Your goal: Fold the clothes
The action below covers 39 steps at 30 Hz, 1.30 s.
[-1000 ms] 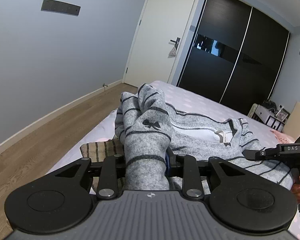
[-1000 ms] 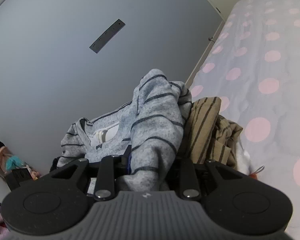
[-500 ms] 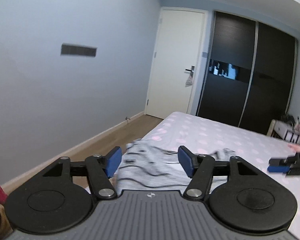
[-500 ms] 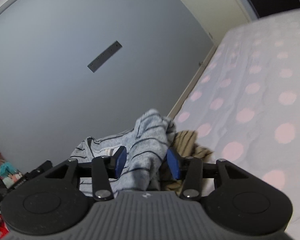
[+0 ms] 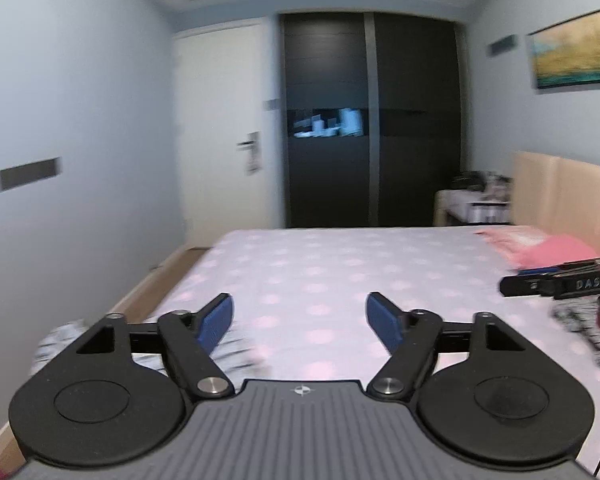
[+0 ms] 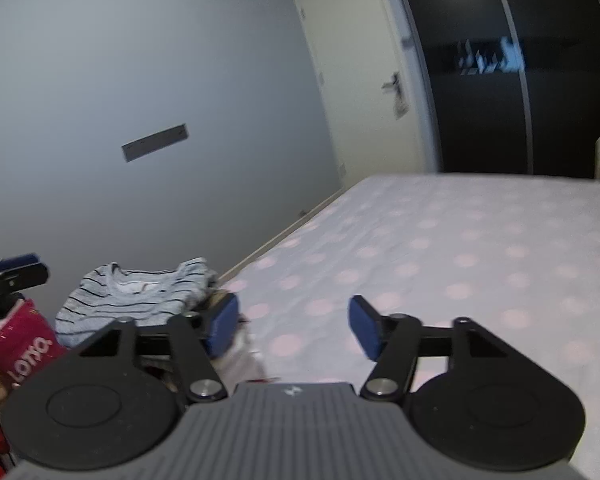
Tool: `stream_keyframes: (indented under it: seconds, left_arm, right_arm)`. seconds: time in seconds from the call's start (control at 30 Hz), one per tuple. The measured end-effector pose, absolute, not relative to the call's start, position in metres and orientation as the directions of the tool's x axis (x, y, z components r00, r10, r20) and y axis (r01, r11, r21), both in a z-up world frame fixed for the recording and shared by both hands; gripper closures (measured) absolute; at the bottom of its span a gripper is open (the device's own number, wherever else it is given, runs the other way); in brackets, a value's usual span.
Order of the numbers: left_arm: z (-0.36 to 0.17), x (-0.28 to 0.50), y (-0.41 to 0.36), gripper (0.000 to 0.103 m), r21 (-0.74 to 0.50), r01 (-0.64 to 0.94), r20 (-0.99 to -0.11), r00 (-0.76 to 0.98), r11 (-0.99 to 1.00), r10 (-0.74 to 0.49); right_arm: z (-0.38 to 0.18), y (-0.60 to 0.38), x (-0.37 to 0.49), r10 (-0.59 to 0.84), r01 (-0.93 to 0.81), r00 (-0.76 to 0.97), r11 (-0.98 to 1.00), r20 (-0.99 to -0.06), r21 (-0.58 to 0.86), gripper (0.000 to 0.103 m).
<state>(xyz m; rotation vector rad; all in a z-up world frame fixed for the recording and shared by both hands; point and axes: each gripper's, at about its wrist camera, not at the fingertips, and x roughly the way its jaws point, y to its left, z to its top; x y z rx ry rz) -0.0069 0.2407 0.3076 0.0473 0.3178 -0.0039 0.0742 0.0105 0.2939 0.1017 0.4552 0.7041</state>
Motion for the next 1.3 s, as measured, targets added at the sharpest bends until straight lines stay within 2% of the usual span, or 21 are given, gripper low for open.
stream_keyframes:
  seconds: [0.17, 0.27, 0.37, 0.6, 0.9, 1.17, 1.3]
  left_arm:
    - [0.309, 0.003, 0.139, 0.021, 0.039, 0.134, -0.255, 0.960, 0.990, -0.119]
    - [0.293, 0.012, 0.082, 0.020, 0.022, 0.194, -0.277, 0.944, 0.981, -0.180]
    - [0.269, 0.023, 0.037, 0.020, 0.007, 0.242, -0.295, 0.928, 0.970, -0.229]
    - [0.211, 0.020, -0.029, 0.020, -0.034, 0.262, -0.351, 0.900, 0.964, -0.257]
    - [0.154, -0.034, -0.058, 0.020, 0.066, 0.219, -0.434, 0.885, 0.974, -0.169]
    - [0.106, -0.026, -0.046, 0.020, -0.056, 0.156, -0.529, 0.833, 0.986, -0.162]
    - [0.093, -0.022, -0.047, 0.020, -0.014, 0.129, -0.528, 0.841, 0.992, -0.117]
  right_arm:
    - [0.311, -0.072, 0.036, 0.574, -0.549, 0.759, 0.818, -0.307, 0.172, 0.031]
    - [0.311, -0.117, 0.015, 0.521, -0.503, 0.802, 0.853, -0.291, 0.142, 0.029]
    - [0.304, -0.162, -0.006, 0.463, -0.452, 0.842, 0.886, -0.276, 0.108, 0.020]
    - [0.268, -0.242, -0.039, 0.385, -0.388, 0.883, 0.921, -0.267, 0.045, 0.016]
    - [0.187, -0.269, -0.060, 0.303, -0.302, 0.920, 0.952, -0.247, 0.046, 0.010]
    - [0.140, -0.247, -0.068, 0.283, -0.277, 0.927, 0.959, -0.244, 0.061, 0.010]
    - [0.134, -0.245, -0.071, 0.258, -0.269, 0.931, 0.963, -0.258, -0.008, 0.010]
